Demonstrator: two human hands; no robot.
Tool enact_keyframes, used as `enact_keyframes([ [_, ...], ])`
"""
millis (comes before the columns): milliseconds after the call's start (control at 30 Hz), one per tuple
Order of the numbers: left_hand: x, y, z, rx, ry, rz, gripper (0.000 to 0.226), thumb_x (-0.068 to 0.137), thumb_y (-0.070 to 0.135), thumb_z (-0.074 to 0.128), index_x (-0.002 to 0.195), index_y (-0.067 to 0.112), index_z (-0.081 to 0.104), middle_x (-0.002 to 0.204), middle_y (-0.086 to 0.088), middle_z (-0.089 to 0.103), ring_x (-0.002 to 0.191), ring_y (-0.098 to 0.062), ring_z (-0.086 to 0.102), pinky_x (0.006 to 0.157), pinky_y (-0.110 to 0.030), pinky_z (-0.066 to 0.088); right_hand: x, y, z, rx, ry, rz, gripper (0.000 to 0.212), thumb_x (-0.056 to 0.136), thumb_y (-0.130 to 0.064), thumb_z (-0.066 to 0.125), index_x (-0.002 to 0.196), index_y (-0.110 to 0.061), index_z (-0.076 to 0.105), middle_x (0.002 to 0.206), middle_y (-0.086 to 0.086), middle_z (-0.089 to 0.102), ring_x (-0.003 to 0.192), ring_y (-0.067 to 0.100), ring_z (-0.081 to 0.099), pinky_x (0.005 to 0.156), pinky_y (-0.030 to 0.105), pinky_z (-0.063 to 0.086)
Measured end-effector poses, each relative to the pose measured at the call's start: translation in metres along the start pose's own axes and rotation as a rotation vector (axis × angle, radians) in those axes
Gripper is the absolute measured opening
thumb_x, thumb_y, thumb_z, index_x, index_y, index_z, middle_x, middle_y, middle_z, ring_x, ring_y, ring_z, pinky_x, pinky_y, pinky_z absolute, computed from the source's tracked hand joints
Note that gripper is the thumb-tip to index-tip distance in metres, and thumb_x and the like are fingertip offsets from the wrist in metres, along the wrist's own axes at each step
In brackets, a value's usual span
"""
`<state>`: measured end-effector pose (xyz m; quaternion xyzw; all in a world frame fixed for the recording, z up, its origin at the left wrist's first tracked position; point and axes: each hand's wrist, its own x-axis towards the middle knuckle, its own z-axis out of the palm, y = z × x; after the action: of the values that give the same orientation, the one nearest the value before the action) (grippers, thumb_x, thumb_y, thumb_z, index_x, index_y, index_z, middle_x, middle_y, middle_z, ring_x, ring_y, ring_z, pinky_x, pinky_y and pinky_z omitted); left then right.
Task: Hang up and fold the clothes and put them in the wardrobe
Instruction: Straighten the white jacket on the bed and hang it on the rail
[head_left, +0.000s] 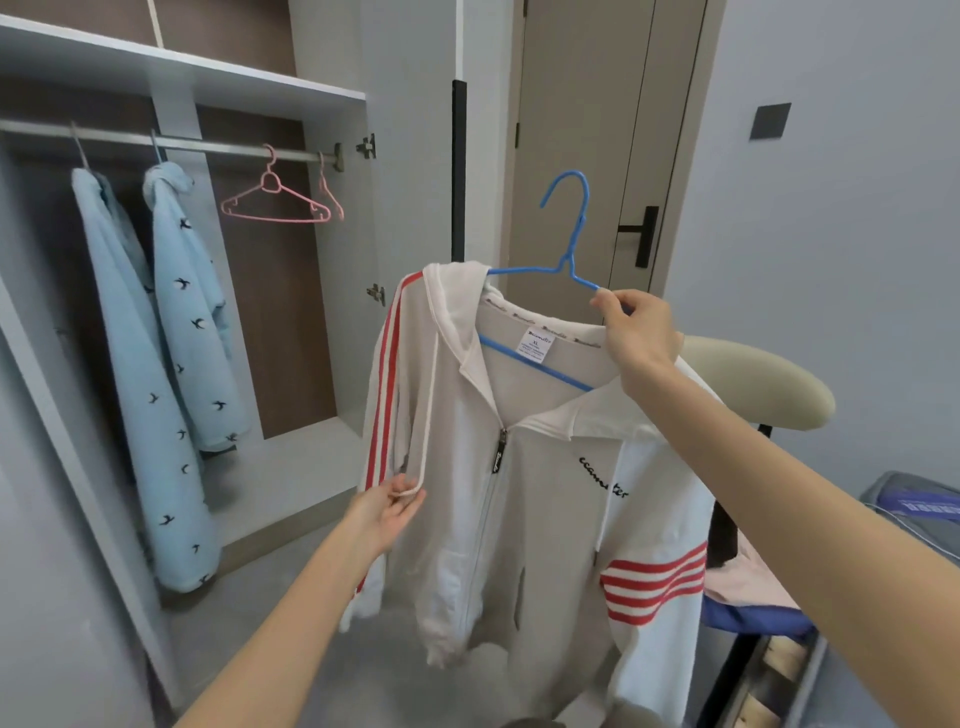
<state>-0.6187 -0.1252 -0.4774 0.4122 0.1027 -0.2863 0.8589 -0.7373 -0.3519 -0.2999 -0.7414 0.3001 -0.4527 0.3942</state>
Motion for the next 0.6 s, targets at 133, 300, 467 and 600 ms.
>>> enact_keyframes([
  [133, -0.007, -0.003, 0.006, 0.119, -0.03, -0.078, 0.035, 0.101, -0.002, 0.033, 0.135, -0.002, 0.041, 0.142, -0.02, 0.046, 0.13, -0.035, 0.046, 0.111, -0.047, 0.034, -0.001, -0.007, -0.002, 0.013, -0.016, -0.012, 0.023, 0.093, -0.043, 0.051, 0.078, -0.034, 0.067, 0.078, -0.013, 0.061, 0.078, 0.015, 0.048, 0.088, 0.027, 0.021],
  [300, -0.02, -0.006, 0.024, 0.659, -0.098, 0.039, 0.038, 0.104, 0.015, 0.038, 0.141, 0.009, 0.038, 0.134, -0.009, 0.056, 0.117, -0.027, 0.056, 0.101, -0.042, 0.041, -0.003, -0.015, -0.005, -0.02, -0.157, -0.049, 0.019, 0.092, -0.043, 0.054, 0.082, -0.035, 0.068, 0.087, -0.009, 0.065, 0.093, 0.023, 0.058, 0.089, 0.04, 0.047],
  [467, -0.034, 0.0, 0.058, 1.237, -0.19, 0.844, 0.038, 0.097, 0.022, 0.052, 0.135, 0.016, 0.05, 0.133, -0.003, 0.051, 0.117, -0.016, 0.05, 0.106, -0.032, 0.037, -0.01, -0.016, -0.004, -0.066, -0.263, -0.082, 0.021, 0.092, -0.041, 0.054, 0.08, -0.034, 0.069, 0.092, -0.003, 0.069, 0.09, 0.021, 0.06, 0.089, 0.043, 0.048],
  [600, -0.025, 0.016, 0.073, 1.322, -0.017, 0.991, 0.056, 0.094, 0.039, 0.053, 0.143, 0.017, 0.035, 0.142, -0.007, 0.033, 0.132, -0.025, 0.034, 0.102, -0.035, 0.03, -0.013, -0.013, -0.009, -0.12, -0.319, -0.119, 0.023, 0.093, -0.04, 0.051, 0.079, -0.033, 0.068, 0.093, -0.002, 0.07, 0.094, 0.023, 0.061, 0.089, 0.041, 0.047],
])
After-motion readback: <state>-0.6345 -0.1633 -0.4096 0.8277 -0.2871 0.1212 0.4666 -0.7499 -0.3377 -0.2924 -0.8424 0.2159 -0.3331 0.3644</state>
